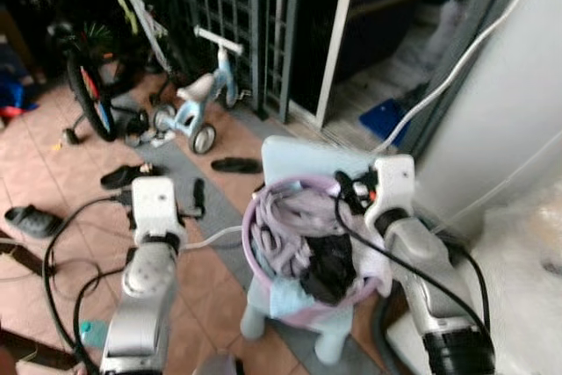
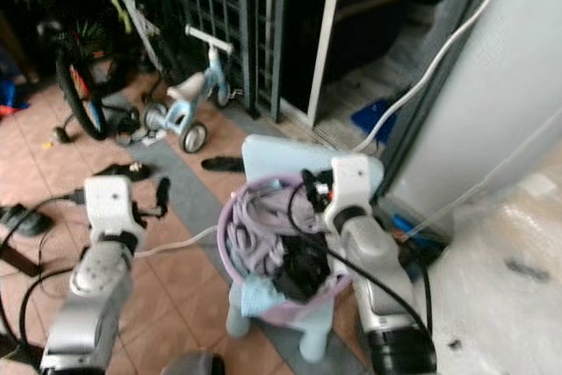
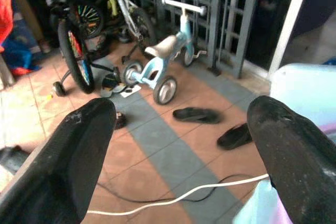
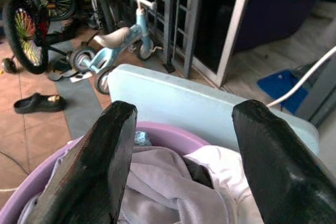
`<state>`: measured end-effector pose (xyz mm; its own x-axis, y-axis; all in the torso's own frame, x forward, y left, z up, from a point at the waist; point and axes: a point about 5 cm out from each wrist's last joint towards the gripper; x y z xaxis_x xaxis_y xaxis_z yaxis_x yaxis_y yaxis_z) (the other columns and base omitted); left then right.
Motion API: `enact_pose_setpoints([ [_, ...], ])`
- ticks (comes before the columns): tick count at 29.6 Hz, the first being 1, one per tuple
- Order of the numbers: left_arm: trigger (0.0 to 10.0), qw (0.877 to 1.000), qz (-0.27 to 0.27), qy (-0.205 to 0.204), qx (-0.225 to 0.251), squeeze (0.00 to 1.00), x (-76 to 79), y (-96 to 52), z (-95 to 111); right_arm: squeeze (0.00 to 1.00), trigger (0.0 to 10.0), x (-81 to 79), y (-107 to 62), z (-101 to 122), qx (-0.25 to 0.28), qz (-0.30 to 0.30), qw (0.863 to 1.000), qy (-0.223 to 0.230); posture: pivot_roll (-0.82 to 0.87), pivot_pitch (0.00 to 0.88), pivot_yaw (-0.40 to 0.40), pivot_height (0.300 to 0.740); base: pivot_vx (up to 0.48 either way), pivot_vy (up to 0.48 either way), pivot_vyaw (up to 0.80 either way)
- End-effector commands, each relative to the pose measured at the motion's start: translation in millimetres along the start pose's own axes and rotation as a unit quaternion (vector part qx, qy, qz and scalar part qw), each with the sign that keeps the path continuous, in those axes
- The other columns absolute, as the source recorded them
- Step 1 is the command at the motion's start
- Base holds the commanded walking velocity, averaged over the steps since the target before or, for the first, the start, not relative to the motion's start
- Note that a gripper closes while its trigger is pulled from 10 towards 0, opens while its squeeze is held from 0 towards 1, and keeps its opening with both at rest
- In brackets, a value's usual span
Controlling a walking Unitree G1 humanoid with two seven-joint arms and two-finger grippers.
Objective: Clothes washing
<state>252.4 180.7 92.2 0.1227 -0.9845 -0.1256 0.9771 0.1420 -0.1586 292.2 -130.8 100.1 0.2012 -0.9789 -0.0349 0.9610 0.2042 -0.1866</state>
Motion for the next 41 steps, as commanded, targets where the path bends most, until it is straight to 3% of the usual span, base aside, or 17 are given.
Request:
enact_pose_setpoints([
  [1,10.0,1.000,-0.014,-0.006,0.003,0.00,9.2,-1.3,3,0.00,10.0,13.7,-2.2,-4,-0.009,-0.031,0.998,-0.058,0.01,0.000,-0.043,0.740,0.000,0.000,0.00],
  [2,10.0,1.000,-0.010,-0.005,0.001,0.00,9.1,-1.6,2,0.00,10.0,13.1,-1.6,-4,-0.003,-0.032,0.996,-0.077,0.01,0.000,-0.043,0.740,0.000,0.000,0.00],
  [6,10.0,1.000,-0.014,-0.009,0.004,0.00,10.9,-1.6,3,0.00,10.0,12.0,0.0,-6,-0.018,-0.027,0.998,-0.047,0.01,0.000,-0.049,0.740,0.000,0.000,0.00],
  [8,10.0,1.000,-0.013,-0.008,0.003,0.00,11.7,-2.8,3,0.00,10.0,14.1,0.7,-10,-0.039,-0.043,0.997,-0.052,0.01,0.000,-0.051,0.740,0.000,0.000,0.00],
  [10,10.0,1.000,-0.008,-0.015,-0.001,0.00,9.1,-5.1,5,0.00,10.0,11.2,2.4,-15,-0.066,-0.021,0.995,-0.072,0.02,0.000,-0.058,0.740,0.000,0.000,0.00],
  [13,10.0,1.000,-0.008,-0.005,-0.005,0.00,6.5,-12.2,2,0.00,10.0,4.5,0.4,-29,-0.109,0.025,0.992,-0.065,0.04,0.028,-0.070,0.740,0.000,0.000,0.00],
  [20,10.0,1.000,-0.003,0.021,-0.008,0.00,-0.1,-36.8,6,0.00,10.0,-0.4,-1.4,-39,-0.141,0.046,0.987,-0.065,0.08,0.143,-0.111,0.740,0.000,0.000,0.00],
  [24,10.0,1.000,0.005,0.020,-0.018,0.00,-3.5,-46.7,4,0.00,10.0,-1.2,2.7,-41,-0.146,0.043,0.986,-0.071,0.09,0.168,-0.124,0.740,0.000,0.000,0.00],
  [25,10.0,0.999,0.010,0.018,-0.029,0.00,-3.8,-56.1,1,0.00,10.0,-3.2,8.3,-41,-0.146,0.044,0.985,-0.078,0.10,0.191,-0.141,0.740,0.000,0.000,0.00],
  [28,10.0,0.999,0.014,0.012,-0.038,0.00,-1.8,-64.4,0,0.00,10.0,-7.2,19.8,-39,-0.140,0.047,0.984,-0.099,0.11,0.203,-0.151,0.740,0.000,0.000,0.00],
  [33,10.0,0.999,0.008,0.019,-0.029,0.00,2.4,-69.2,7,0.00,10.0,-12.2,33.2,-33,-0.124,0.057,0.985,-0.106,0.13,0.220,-0.166,0.740,0.000,0.000,0.00],
  [35,10.0,0.999,0.005,0.021,-0.027,0.00,3.6,-71.5,11,0.00,10.0,-18.0,44.6,-29,-0.111,0.072,0.983,-0.129,0.15,0.234,-0.173,0.740,0.000,0.000,0.00],
  [41,10.0,0.998,0.025,0.035,-0.040,0.00,-6.3,-86.4,12,0.00,10.0,-25.5,55.9,-33,-0.119,0.079,0.978,-0.150,0.20,0.277,-0.212,0.740,0.000,0.000,0.00],
])
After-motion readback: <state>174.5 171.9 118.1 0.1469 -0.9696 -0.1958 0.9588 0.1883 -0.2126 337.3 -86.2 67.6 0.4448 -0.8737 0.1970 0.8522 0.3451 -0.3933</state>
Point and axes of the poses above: a point about 5 cm out from each wrist's last joint towards the gripper, its own y axis pointing out of the wrist towards the gripper, its own z axis along the axis of the wrist's last joint, x = y × z, and after that the axes turned 2 degrees about y, right-handed
